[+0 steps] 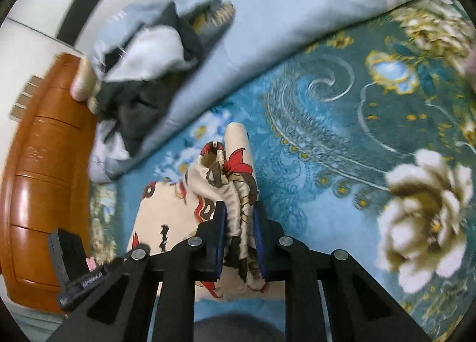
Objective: Fold clothes
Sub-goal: 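Lift the folded pants with both grippers and carry them onto the beige blanket stack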
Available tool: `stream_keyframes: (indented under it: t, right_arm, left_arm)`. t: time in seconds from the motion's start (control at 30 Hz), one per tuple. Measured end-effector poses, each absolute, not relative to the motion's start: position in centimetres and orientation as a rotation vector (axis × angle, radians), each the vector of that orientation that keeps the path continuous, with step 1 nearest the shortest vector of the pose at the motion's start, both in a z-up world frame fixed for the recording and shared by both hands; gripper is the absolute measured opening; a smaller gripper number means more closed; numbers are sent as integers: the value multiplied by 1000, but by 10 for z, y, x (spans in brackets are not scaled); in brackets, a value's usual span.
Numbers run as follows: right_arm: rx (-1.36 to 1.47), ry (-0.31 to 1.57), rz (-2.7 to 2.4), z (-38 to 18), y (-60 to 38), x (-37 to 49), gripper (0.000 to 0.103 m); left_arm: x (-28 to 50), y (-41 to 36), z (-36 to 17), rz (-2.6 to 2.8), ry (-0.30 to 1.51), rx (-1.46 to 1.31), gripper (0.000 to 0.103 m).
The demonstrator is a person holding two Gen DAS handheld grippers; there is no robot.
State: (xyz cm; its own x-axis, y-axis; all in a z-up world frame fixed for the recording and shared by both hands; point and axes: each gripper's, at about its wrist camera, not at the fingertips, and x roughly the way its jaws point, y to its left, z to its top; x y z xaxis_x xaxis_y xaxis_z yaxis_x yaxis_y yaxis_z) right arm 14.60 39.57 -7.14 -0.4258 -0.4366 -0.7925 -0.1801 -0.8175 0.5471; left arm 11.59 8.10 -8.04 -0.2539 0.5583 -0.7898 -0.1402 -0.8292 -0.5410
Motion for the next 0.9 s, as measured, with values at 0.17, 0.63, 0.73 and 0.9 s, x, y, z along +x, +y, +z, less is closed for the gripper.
stream_keyframes:
  t: [0.17,0.63,0.73,0.9]
  right_arm:
    - [1437,-1042,-2489,-40,457,196,18]
    - [862,-1394,-3098,76,720,341,18]
    - [828,-1492,-3151,67,767,360,18]
    - [939,-1702,-3099,5,818,363,18]
  left_arm:
    - [107,161,-11,2049,-237,-1371,19]
    - [82,569,105,1518,57,-1027,19]
    - [84,633,85,1485,141,-1031,19]
    - [80,700,4,1515,297,-1181,19]
